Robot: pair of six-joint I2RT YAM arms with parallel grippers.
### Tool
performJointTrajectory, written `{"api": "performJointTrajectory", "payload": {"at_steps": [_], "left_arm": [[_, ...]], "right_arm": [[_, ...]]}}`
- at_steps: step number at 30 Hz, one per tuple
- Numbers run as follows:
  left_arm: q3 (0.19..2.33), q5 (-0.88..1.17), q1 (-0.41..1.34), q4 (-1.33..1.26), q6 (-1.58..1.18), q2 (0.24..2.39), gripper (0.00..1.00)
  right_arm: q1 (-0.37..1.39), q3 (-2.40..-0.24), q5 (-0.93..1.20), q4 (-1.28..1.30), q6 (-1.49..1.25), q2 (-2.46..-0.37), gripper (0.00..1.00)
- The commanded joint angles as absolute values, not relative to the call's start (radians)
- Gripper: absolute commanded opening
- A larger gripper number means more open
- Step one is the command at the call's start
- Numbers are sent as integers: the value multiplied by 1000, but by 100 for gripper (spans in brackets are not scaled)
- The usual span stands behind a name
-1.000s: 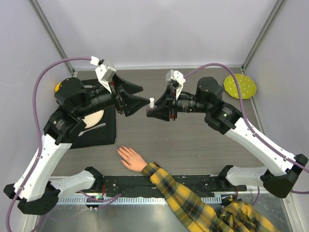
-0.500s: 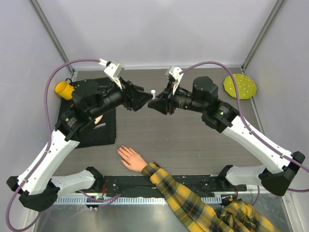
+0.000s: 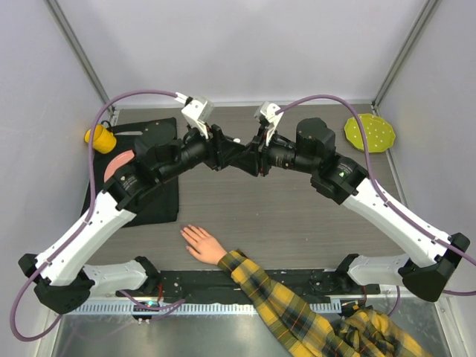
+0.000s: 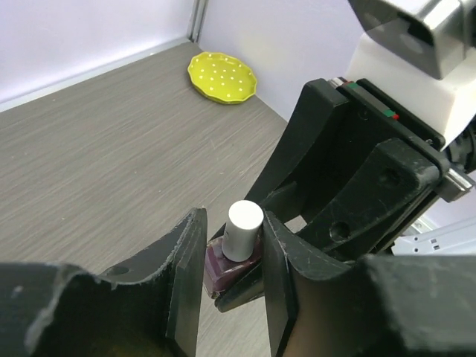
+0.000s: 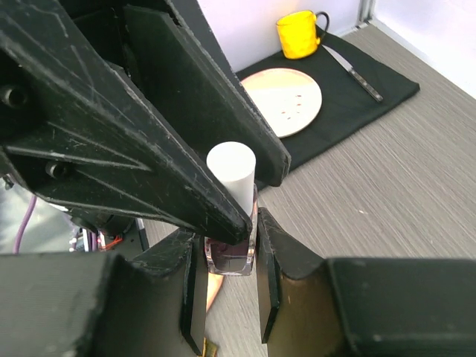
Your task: Paint the nails
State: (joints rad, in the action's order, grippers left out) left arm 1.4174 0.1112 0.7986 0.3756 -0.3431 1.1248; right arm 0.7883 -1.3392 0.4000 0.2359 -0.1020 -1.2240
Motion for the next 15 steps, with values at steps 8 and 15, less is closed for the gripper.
{"api": "performJointTrajectory", "payload": {"at_steps": [8, 15], "left_arm": [[1468, 187, 804, 394, -287, 1154, 0], [1213, 1127, 614, -284, -690, 1068, 0]], "right_arm": [[787, -1364, 416, 180, -86, -1177, 1], [813, -1223, 1161, -269, -269, -1106, 1]]}}
